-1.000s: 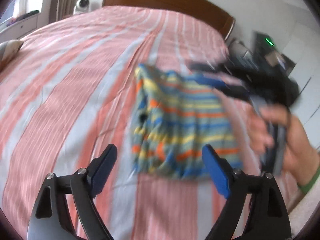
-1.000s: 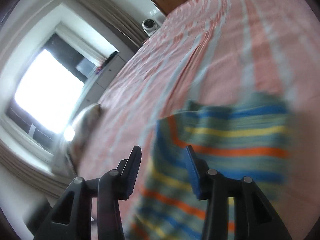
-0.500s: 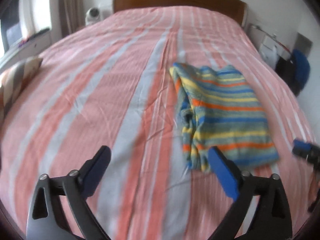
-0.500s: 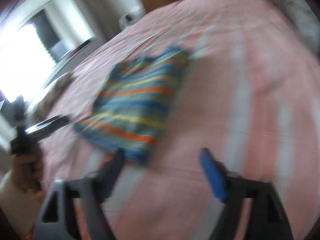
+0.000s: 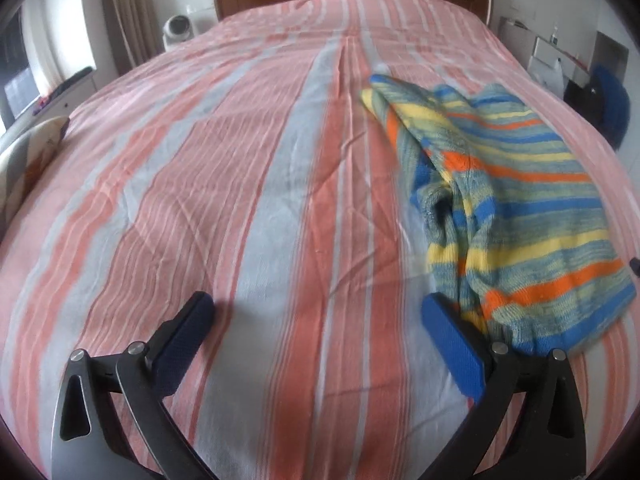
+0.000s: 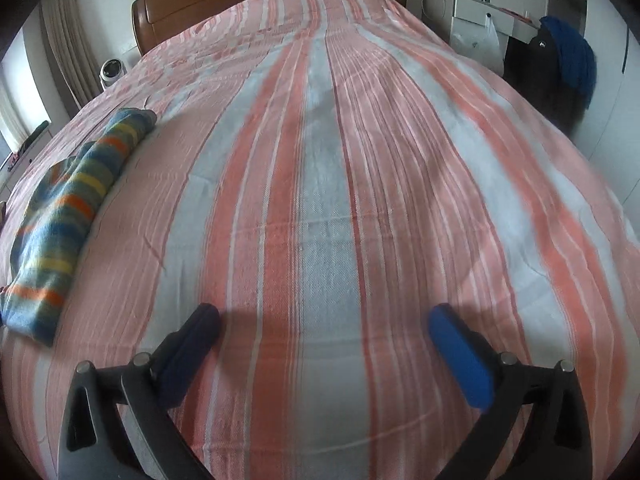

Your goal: Fold small clothes

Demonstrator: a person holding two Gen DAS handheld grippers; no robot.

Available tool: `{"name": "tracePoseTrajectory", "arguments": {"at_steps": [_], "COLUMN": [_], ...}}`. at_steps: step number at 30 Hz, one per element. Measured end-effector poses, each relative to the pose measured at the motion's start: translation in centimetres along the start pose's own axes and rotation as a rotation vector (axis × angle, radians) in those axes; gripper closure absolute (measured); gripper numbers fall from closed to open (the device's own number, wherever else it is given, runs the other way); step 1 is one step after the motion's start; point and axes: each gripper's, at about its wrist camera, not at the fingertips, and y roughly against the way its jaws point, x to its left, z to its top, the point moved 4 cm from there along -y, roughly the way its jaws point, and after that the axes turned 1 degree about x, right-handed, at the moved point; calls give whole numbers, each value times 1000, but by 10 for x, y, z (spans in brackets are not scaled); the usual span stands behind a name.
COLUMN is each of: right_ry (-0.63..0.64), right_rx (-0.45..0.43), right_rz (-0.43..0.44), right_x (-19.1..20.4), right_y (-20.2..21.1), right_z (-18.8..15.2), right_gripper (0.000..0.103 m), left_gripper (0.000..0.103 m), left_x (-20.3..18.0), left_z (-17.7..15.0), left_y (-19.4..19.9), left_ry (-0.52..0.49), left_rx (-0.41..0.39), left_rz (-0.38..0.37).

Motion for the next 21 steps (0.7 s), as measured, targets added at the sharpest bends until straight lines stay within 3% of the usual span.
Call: {"name": "tracePoseTrajectory", "arguments": {"at_steps": [21], "right_ry": [-3], "right_rx": [-1], "right_rz": [5], "right_x": [-1], "right_y": [-3], "right_z": [-3], "right_gripper": [0], "left_gripper": [0], "left_x": [0], "left_z": [-3], "left_y": [4], "left_ry": [5], "left_rx": [-1], "left_rz": [-6]}}
